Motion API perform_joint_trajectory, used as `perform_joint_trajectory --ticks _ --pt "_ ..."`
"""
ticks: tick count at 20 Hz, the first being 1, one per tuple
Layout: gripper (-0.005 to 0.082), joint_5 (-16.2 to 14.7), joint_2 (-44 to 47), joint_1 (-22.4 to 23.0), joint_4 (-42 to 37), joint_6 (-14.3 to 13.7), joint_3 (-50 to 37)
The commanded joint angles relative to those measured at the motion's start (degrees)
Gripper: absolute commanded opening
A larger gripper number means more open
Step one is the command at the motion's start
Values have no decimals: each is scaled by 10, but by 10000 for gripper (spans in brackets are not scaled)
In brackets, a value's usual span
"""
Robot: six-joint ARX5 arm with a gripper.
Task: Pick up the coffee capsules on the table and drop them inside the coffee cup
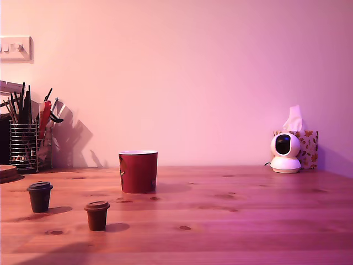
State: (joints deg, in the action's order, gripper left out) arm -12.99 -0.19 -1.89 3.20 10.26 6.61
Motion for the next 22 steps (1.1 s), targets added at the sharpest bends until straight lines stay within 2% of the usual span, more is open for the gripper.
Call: perform_joint_trajectory --ticks 1,4,8,10,12,13,14,16,17,20,22 --pt "-19 -31 -4 2 8 3 -7" --pt "-19 -63 18 8 49 -11 -7" --pt "-19 -67 77 25 61 -40 -7" --pt "-19 -67 115 34 61 -43 -7" --pt "-13 -85 152 40 53 -42 -7" --pt "16 -93 168 43 43 -42 -7" --pt "99 -91 183 46 35 -40 -7" --pt "335 -86 208 46 22 -23 -7" --pt "388 -84 222 46 11 -23 -7" --pt "431 -78 261 51 -12 -23 -7" --pt "431 -92 282 57 -31 -5 -7"
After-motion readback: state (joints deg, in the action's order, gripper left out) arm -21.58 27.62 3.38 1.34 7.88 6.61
